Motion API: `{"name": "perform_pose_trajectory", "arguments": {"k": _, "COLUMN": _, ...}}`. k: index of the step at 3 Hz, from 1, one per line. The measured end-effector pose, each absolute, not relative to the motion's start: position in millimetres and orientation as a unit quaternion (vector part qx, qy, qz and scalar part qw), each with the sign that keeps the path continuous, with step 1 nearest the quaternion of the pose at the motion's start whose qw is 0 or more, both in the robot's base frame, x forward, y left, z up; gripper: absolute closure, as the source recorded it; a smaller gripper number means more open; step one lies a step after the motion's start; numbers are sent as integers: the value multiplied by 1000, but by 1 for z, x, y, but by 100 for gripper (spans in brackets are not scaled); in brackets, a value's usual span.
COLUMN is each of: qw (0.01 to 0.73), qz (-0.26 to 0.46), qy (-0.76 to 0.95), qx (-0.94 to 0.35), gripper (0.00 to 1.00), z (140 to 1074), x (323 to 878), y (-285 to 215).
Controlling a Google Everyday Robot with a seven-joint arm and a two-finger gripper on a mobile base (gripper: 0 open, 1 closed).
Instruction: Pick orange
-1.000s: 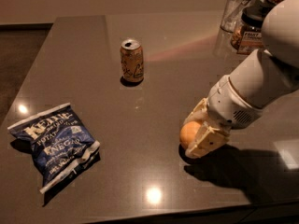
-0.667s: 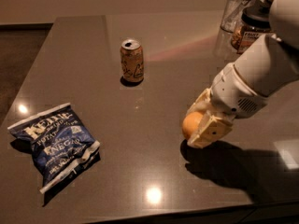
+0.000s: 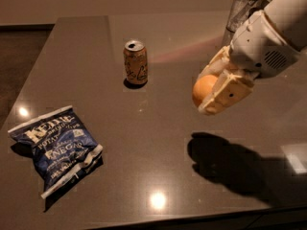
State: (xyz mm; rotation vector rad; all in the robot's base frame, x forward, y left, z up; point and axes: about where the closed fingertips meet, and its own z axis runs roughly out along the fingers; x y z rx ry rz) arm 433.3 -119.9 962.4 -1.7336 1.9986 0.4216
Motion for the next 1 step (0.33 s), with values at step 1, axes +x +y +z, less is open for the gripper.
{"name": "perform_pose_trajectory", "arguments": {"k": 1, "qw": 231, "qz": 152, "qy": 726, "qx": -630, "gripper": 100, "z": 964, "x": 434, "y": -120}}
